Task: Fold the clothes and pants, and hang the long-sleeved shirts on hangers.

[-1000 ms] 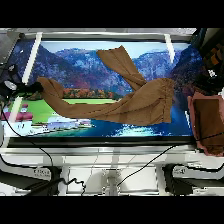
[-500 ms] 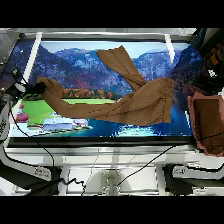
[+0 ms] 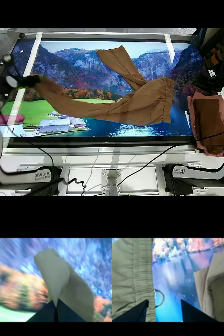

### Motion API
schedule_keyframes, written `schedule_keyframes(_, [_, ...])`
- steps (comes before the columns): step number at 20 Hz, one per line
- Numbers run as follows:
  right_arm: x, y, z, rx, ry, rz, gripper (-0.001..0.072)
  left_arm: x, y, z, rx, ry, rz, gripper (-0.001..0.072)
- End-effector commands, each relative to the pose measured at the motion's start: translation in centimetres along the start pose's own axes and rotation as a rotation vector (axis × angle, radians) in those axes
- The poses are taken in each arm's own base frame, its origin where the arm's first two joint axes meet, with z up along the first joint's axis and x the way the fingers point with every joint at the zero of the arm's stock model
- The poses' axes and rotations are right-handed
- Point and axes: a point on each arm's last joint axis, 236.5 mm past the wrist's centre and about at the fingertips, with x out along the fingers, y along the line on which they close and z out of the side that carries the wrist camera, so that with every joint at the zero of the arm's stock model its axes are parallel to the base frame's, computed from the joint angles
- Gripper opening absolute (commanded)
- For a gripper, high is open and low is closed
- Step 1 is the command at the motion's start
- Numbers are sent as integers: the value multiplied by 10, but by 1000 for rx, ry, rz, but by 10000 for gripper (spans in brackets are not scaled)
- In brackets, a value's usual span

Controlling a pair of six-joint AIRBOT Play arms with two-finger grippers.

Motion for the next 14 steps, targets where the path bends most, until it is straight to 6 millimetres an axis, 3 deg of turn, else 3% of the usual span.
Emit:
schedule_keyframes(1, [0,0,0,2,0,3,448,-115,30,44,155,-112,148,18])
schedule_keyframes(3, [0,1,0,3,0,5,448,-171,32,39,139,-109,161,17])
schedule_keyframes(4, [0,1,0,3,0,5,448,-189,32,29,131,-81,164,16])
schedule_keyframes(6, [0,1,0,3,0,5,448,-206,33,8,119,-8,164,16])
schedule_keyframes(7, [0,1,0,3,0,5,448,-203,32,0,116,30,157,16])
schedule_keyframes(10, [0,1,0,3,-1,5,448,-157,23,-29,120,179,119,17])
schedule_keyframes(12, [0,1,1,3,-2,4,448,-108,14,-38,145,230,95,17])
schedule_keyframes(14, [0,1,1,3,-2,4,448,-54,2,-33,167,190,70,18])
